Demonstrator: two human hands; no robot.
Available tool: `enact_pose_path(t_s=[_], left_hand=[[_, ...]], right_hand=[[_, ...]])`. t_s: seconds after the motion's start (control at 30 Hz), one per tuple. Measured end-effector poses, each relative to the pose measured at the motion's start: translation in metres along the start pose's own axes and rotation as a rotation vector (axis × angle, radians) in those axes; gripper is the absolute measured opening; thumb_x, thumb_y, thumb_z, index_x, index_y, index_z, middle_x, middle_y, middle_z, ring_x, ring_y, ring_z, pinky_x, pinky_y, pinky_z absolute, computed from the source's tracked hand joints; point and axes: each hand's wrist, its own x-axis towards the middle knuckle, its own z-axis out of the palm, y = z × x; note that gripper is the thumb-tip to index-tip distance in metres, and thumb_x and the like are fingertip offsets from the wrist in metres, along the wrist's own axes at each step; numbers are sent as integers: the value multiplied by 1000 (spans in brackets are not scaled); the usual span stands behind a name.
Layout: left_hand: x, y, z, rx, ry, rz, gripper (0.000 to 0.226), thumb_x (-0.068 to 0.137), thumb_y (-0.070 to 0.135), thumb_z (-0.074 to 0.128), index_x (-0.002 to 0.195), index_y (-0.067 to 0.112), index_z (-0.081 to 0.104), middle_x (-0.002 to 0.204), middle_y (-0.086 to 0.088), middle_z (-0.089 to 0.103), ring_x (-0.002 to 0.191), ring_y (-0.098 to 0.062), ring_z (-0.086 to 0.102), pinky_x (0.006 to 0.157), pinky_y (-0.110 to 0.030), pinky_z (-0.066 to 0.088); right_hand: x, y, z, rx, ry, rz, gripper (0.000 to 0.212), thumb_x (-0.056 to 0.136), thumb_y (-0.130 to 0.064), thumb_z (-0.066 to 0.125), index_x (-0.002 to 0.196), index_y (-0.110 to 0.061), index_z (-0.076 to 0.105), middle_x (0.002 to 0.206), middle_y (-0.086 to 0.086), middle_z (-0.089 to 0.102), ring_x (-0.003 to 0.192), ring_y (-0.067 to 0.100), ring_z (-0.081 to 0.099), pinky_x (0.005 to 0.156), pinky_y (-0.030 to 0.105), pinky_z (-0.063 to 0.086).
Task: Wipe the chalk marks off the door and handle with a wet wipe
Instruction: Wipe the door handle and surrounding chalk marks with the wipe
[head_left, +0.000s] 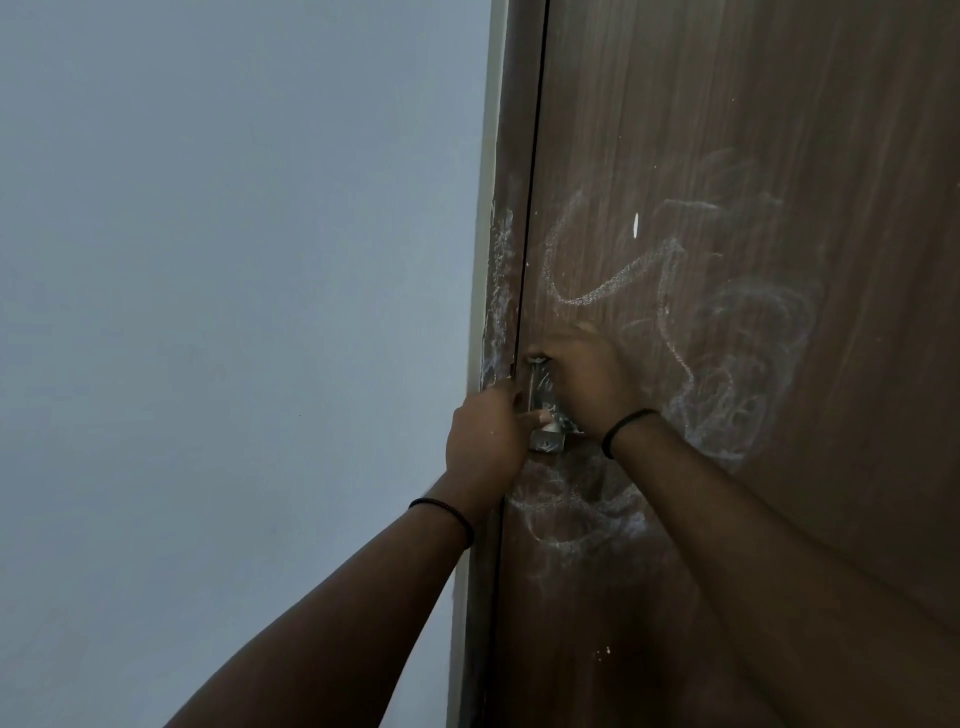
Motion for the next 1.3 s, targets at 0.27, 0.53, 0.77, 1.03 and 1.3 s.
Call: enact_pose_path(t_s=[0.27, 0.53, 0.77, 1.03, 1.3], left_hand=[[-4, 1, 0, -12, 54, 35, 37, 87, 39, 72, 114, 18, 60, 103, -4, 72, 89, -26, 68, 73, -36, 54], [-9, -2, 3, -61, 74, -18, 44, 86, 42, 73, 119, 21, 54, 101, -3, 72, 87, -24, 69, 68, -33, 51], [-13, 0, 5, -133, 121, -100, 50, 82, 44, 76, 112, 24, 41, 107, -4, 70, 87, -26, 67, 66, -31, 45], [-14, -1, 8, -146, 120, -103, 50, 83, 44, 75, 101, 29, 30, 103, -5, 69, 86, -29, 68, 65, -30, 42], [-9, -5, 9, -166, 106, -82, 45, 83, 42, 75, 102, 28, 36, 88, 8, 56, 73, -17, 56, 63, -27, 43]], right_hand=[[14, 5, -7, -76, -108, -230, 17, 86, -7, 65, 89, -20, 76, 87, -2, 72, 89, 19, 54, 75, 37, 48], [23, 14, -15, -86, -146, -228, 26, 82, -1, 66, 78, -23, 78, 83, -8, 72, 91, 17, 55, 77, 33, 47], [30, 1, -17, -320, -182, -290, 43, 84, -4, 60, 115, -34, 58, 91, 0, 63, 92, 24, 53, 79, 35, 33], [5, 12, -20, -216, -141, -311, 17, 86, -17, 67, 89, -32, 74, 82, -8, 66, 90, 20, 55, 83, 39, 40], [-6, 28, -20, -112, -99, -301, 24, 71, 7, 74, 78, -15, 78, 75, 1, 73, 72, 22, 61, 61, 27, 45]])
